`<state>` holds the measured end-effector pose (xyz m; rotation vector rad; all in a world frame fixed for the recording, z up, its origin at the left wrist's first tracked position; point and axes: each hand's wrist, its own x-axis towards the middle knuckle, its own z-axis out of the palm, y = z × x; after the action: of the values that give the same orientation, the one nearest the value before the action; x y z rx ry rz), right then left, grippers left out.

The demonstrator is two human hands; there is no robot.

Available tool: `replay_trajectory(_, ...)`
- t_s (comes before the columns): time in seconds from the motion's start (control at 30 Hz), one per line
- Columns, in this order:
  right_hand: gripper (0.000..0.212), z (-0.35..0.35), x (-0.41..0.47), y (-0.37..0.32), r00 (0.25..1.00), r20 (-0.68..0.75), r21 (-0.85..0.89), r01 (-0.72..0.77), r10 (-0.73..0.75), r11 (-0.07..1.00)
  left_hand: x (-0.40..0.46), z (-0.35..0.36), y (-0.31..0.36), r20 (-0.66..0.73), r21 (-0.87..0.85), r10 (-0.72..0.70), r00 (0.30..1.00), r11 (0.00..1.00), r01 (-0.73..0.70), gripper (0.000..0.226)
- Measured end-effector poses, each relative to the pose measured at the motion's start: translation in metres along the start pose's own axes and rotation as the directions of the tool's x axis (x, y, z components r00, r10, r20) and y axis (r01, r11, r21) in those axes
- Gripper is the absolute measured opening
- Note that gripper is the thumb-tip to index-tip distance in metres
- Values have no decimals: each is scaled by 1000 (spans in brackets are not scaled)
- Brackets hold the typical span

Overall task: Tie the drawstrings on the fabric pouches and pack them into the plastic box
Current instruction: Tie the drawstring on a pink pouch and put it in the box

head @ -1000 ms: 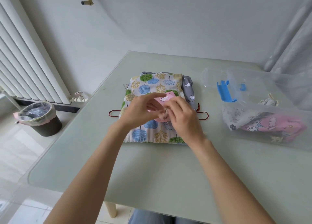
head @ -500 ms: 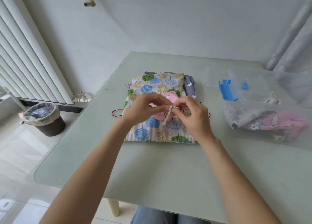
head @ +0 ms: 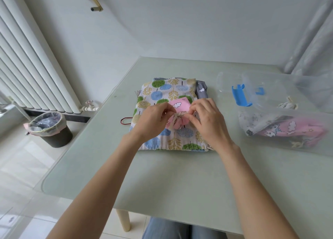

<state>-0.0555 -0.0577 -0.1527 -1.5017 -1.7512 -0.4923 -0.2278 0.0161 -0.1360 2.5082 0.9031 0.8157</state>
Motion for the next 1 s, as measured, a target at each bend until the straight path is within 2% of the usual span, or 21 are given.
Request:
replay_trajectory(0.1, 26, -3, -1, -2, 998, 61, -68, 9, -5, 998, -4, 1, -1, -61, 99, 54, 997, 994, -48, 17)
replay_trajectory(0.3, 19, -7, -5, -6, 983, 179, -57, -31, 41, 998, -7, 0, -6, -104, 145, 21, 994, 989, -6, 15)
replay_trajectory(0.4, 15, -10, -7, -7, 951, 283, 33, -142, 127, 989, -14, 3, -9, -89, 127, 27, 996, 992, -15, 13)
replay_trajectory(0.47, 6, -14, -8, -8, 910, 356, 265, -315, 211, 911, -16, 3, -8, -47, 59, 24, 999, 998, -21, 13)
replay_trajectory(0.5, 10, -16, -9, -10, 895, 362, 377, -398, 262, 837, -17, 2, -7, -20, 14, 14, 1000, 1000, -14, 13)
replay_trajectory(0.57, 16, -20, -10, -11, 878, 350, 495, -468, 325, 732, -19, -1, -3, 13, -91, -37, 999, 995, 39, 15)
replay_trajectory(0.77, 19, -27, -13, -20, 856, 362, 575, -516, 368, 635, -21, 0, 9, -6, -336, -125, 992, 935, 116, 6)
replay_trajectory(0.9, 19, -34, -20, -16, 851, 356, 554, -525, 385, 646, -21, 4, 6, 15, -409, -153, 988, 901, 146, 1)
replay_trajectory(1.0, 15, -39, -26, -16, 863, 341, 484, -501, 373, 717, -24, 11, 2, 76, -472, -245, 966, 845, 252, 9)
